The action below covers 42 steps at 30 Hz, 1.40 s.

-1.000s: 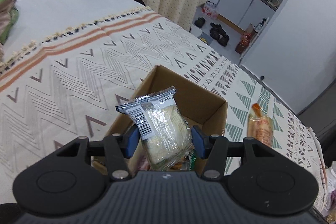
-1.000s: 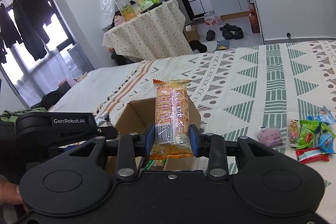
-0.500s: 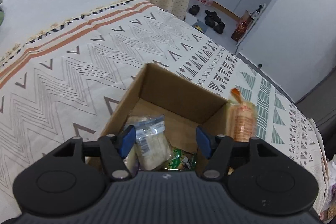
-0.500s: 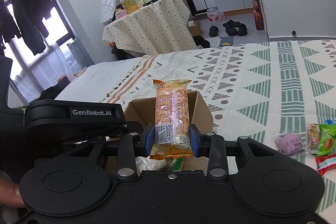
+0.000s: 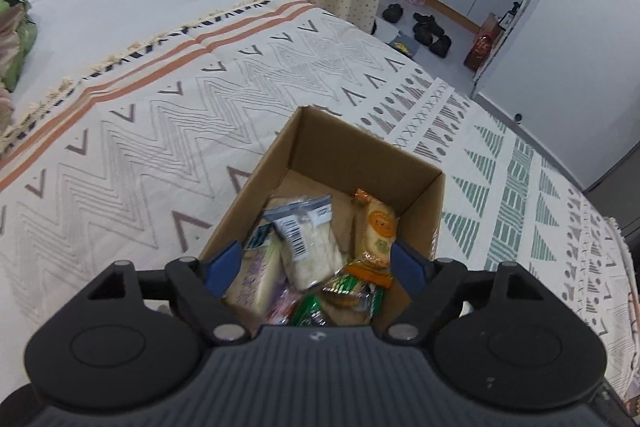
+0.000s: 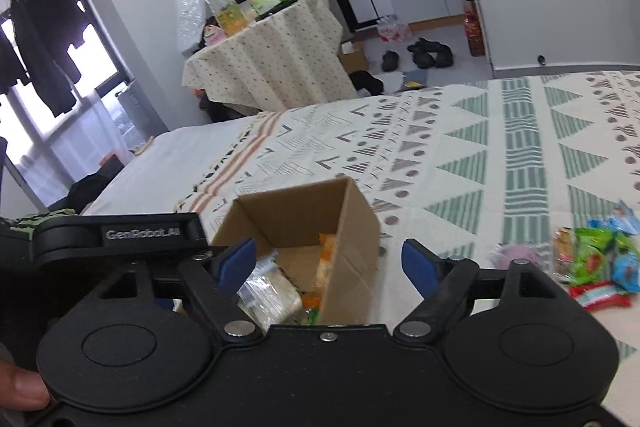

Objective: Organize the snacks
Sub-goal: 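Withdraw both tools from the box toward the remaining snacks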

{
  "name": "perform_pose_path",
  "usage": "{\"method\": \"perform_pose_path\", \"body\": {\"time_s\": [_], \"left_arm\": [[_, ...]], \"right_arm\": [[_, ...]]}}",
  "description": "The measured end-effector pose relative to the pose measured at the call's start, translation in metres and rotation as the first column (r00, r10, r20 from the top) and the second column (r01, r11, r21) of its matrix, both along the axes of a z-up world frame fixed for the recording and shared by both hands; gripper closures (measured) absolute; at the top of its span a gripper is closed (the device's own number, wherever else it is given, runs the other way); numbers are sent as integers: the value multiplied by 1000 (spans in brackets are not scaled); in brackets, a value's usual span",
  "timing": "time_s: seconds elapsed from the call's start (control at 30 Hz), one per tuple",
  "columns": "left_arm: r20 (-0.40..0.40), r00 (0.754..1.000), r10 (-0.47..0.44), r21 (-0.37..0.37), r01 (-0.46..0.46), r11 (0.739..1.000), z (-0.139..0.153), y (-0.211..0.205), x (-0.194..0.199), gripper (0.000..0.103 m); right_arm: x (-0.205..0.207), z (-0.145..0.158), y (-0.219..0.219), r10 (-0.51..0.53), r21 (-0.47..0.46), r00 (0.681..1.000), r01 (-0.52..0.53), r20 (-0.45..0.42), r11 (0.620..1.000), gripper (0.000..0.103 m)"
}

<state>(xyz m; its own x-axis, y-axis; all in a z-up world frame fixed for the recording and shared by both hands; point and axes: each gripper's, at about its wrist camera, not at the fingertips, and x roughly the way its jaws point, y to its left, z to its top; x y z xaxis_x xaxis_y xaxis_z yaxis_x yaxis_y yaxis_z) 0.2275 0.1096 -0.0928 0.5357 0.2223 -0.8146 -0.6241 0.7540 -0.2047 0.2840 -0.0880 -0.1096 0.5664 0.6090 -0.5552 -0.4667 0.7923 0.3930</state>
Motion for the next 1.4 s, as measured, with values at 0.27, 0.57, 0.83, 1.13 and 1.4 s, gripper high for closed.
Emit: {"method": "perform_pose_path", "body": {"time_s": [0.27,0.57,0.83,1.13,1.4], "left_arm": [[10,1000,21,86,-22,996,20,-21,-16,16],[43,998,-49,150,42,988,37,-61,-23,8],[68,994,-84,161,72,984,44,-91,-28,0],[103,987,-122,166,104,981,50,-125,-29,0],[95,978,-184,164,167,972,50,-154,-26,0]], "right_arm": [[-4,12,-37,-76,-20,997,76,-20,997,14],[-13,27,-73,-134,-18,991,134,-1,991,0],[-14,32,-109,-180,13,984,180,-11,984,0],[-18,36,-142,-221,16,975,221,3,975,0],[-19,42,-170,-260,28,965,260,25,965,0]]}}
